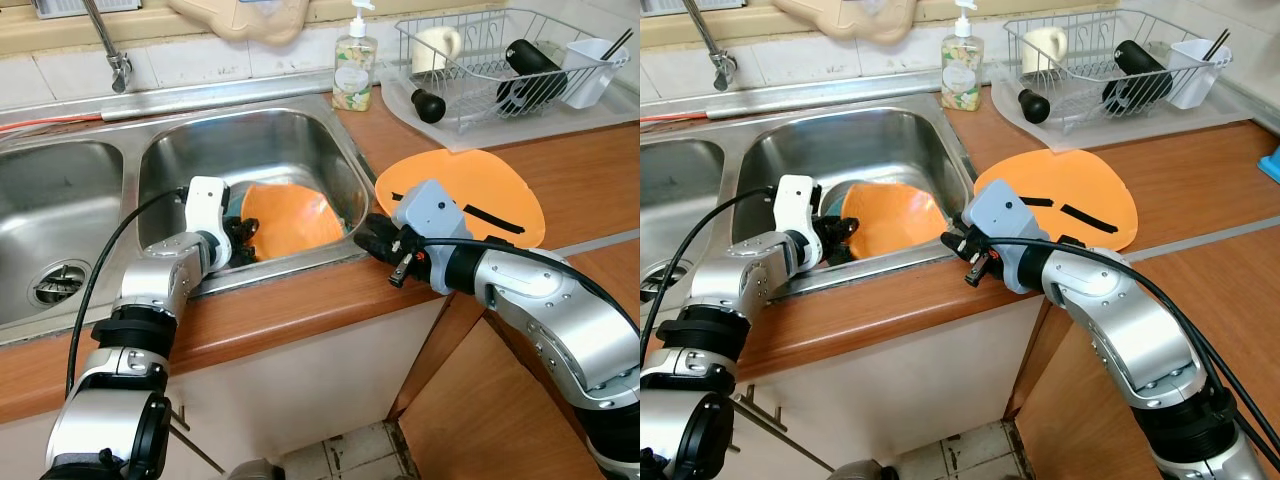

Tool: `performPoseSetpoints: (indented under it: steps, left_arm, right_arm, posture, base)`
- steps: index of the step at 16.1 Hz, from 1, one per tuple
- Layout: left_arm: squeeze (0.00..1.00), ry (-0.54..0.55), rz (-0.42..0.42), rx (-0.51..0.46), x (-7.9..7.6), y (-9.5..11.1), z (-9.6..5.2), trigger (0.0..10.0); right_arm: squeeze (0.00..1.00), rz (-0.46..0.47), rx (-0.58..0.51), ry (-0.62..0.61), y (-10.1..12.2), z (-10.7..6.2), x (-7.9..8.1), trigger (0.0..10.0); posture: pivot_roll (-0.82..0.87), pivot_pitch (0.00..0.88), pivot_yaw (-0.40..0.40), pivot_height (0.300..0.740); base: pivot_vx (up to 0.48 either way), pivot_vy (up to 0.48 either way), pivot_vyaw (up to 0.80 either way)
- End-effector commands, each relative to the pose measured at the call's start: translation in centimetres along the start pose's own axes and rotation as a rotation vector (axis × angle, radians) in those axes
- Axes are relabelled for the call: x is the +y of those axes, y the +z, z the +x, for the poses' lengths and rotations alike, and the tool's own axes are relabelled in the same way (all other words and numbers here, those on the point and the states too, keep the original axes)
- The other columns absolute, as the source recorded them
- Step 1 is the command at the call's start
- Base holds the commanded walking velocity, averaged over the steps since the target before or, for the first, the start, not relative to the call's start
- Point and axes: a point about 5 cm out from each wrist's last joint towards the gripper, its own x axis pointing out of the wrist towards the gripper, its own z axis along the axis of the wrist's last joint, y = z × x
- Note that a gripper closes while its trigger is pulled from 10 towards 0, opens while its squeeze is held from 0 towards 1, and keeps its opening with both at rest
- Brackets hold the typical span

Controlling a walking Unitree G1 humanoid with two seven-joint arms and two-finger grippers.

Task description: Kitchen organization

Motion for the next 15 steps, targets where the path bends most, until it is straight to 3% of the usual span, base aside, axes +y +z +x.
performPoseSetpoints:
  steps: [1, 5, 6, 10, 11, 12, 13, 15]
  left_arm:
    - [1.00, 0.012, 0.048, -0.021, 0.2, 0.7, -0.3, 10.0]
    - [1.00, 0.014, 0.116, -0.166, 0.3, 2.1, -0.8, 10.0]
    - [1.00, 0.010, 0.139, -0.266, 0.3, 3.1, -1.3, 10.0]
    - [1.00, -0.061, 0.154, -0.374, -0.3, 3.8, -2.5, 10.0]
    - [1.00, -0.095, 0.154, -0.384, -0.6, 3.7, -2.7, 10.0]
    - [1.00, -0.122, 0.152, -0.389, -0.9, 3.6, -2.9, 10.0]
    - [1.00, -0.177, 0.140, -0.397, -1.6, 3.4, -3.1, 10.0]
    - [1.00, -0.227, 0.132, -0.404, -2.3, 3.3, -3.3, 10.0]
  right_arm:
    - [0.00, -0.001, -0.002, -0.005, -0.1, 0.0, 0.0, 10.0]
    - [0.00, 0.024, -0.017, -0.087, 0.0, -0.2, -1.1, 10.0]
    - [0.00, 0.066, -0.019, -0.207, -0.1, -0.4, -2.8, 10.0]
    - [0.04, 0.233, 0.018, -0.480, -1.3, -1.8, -7.1, 10.0]
    - [0.69, 0.283, 0.031, -0.536, -1.9, -2.3, -8.0, 10.0]
    - [0.94, 0.326, 0.039, -0.578, -2.3, -2.8, -8.7, 10.0]
    - [1.00, 0.398, 0.052, -0.619, -3.1, -3.4, -9.6, 10.0]
    - [1.00, 0.455, 0.066, -0.659, -3.9, -3.9, -10.6, 10.0]
  posture:
    - [-0.12, 0.000, 0.048, 0.740]
    - [-0.12, 0.000, 0.048, 0.740]
    - [-0.12, 0.000, 0.048, 0.740]
    - [-0.11, 0.000, 0.047, 0.740]
    - [-0.11, 0.000, 0.047, 0.740]
    - [-0.11, 0.000, 0.047, 0.740]
    - [-0.11, 0.000, 0.046, 0.740]
    - [-0.11, 0.000, 0.047, 0.740]
  base:
    - [0.000, 0.000, 0.00]
    - [0.000, 0.000, 0.00]
    - [0.000, 0.000, 0.00]
    - [0.000, 0.000, 0.00]
    - [0.000, 0.000, 0.00]
    - [0.000, 0.000, 0.00]
    - [0.000, 0.000, 0.00]
    - [0.000, 0.000, 0.00]
